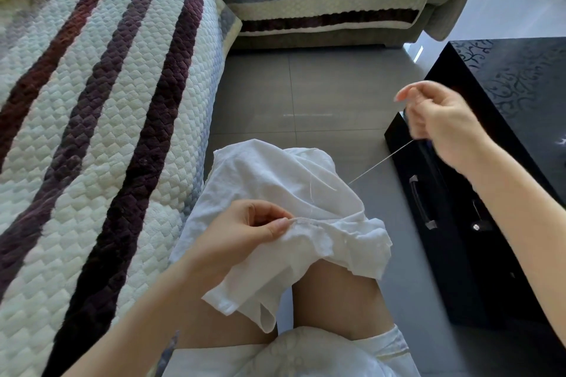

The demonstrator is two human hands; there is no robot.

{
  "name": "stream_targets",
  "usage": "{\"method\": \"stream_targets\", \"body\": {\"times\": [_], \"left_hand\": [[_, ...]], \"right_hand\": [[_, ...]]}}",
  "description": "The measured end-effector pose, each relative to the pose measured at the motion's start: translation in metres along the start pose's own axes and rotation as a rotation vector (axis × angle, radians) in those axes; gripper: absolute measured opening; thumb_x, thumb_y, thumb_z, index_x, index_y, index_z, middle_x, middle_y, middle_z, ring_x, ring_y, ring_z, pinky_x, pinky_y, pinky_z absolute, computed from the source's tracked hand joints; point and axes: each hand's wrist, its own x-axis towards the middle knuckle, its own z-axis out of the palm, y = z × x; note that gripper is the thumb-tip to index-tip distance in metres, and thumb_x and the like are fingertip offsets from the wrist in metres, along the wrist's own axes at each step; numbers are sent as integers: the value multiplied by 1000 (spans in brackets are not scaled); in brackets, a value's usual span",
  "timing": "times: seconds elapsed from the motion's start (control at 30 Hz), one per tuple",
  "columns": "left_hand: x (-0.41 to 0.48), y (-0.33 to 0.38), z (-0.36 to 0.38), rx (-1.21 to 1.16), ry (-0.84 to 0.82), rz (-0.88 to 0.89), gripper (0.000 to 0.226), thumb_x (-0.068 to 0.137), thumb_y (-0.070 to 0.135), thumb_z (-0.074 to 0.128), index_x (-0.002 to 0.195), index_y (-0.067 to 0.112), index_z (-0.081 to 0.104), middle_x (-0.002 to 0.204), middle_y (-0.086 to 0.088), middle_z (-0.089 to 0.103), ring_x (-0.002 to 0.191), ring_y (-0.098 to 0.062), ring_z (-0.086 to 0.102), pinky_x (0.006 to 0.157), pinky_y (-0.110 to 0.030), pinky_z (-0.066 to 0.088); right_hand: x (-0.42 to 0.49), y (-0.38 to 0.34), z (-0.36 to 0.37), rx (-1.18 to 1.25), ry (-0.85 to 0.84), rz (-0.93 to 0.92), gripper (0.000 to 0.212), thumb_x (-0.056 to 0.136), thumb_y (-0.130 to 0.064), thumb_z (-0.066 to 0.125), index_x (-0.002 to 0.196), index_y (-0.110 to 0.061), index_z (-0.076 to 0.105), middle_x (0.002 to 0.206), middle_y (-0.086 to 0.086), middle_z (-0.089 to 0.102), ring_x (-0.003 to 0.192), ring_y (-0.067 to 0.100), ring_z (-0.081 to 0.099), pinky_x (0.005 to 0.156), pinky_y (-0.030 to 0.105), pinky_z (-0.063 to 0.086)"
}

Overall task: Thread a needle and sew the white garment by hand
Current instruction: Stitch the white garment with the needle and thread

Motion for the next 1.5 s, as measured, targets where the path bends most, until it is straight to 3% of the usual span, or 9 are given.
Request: {"method": "stream_targets", "body": {"times": [0.17,0.47,0.7,0.87,1.0,1.13,1.23,1.37,1.5], "left_hand": [[-6,3,-3,-23,-22,-6,9,79,24,70,81,19,77,85,-3,73,79,-8,63,73,-18,47],[-5,4,-3,-5,-8,5,15,86,13,67,77,19,77,77,3,72,74,-2,62,68,-12,47],[-5,7,-1,-11,-2,19,17,88,6,64,79,16,75,75,3,71,72,-2,62,67,-11,47],[-4,9,-1,-2,3,12,21,89,3,60,78,16,74,73,4,70,70,-1,61,66,-12,46],[-1,8,-1,23,5,-9,15,89,5,61,83,13,73,74,5,71,72,-3,62,69,-13,48],[-1,9,-1,23,-4,-6,15,89,5,60,84,11,73,75,4,71,72,-3,63,69,-13,48],[-1,9,-1,18,-15,4,15,89,5,61,84,12,73,76,4,71,73,-3,63,69,-13,48],[-3,9,-2,-9,-35,28,11,85,11,66,79,15,74,77,2,72,73,-4,63,67,-14,48],[-3,10,-2,10,-26,21,17,89,3,60,82,12,73,76,2,71,71,-4,63,65,-14,48]], "right_hand": [[44,46,-54,-739,575,103,28,97,-21,36,102,-13,62,106,14,66,101,36,57,84,39,41],[-84,8,52,-624,-405,-408,26,78,-52,58,88,-30,70,76,-9,67,64,6,54,63,19,43],[-98,30,68,-748,-417,-544,24,80,-47,57,77,-27,71,65,-18,59,59,-3,41,57,5,29],[-89,-25,55,-53,-433,-185,14,76,-7,72,66,-15,69,56,-9,58,51,-1,46,53,11,36],[-51,-85,9,530,-282,-227,20,79,-12,67,61,-20,69,48,-12,44,45,3,29,47,17,20],[13,-81,-30,783,228,-57,23,85,-22,70,66,-19,57,52,-7,29,46,8,20,46,20,22],[49,-38,-36,349,591,181,21,86,-15,65,68,-16,56,48,-9,45,35,4,36,42,22,33],[31,9,-12,-628,351,220,34,76,-32,75,106,-16,69,91,0,63,93,21,61,85,31,47],[-17,0,25,-825,148,-194,51,78,-15,66,126,-27,58,70,-9,50,76,20,53,74,29,39]]}}
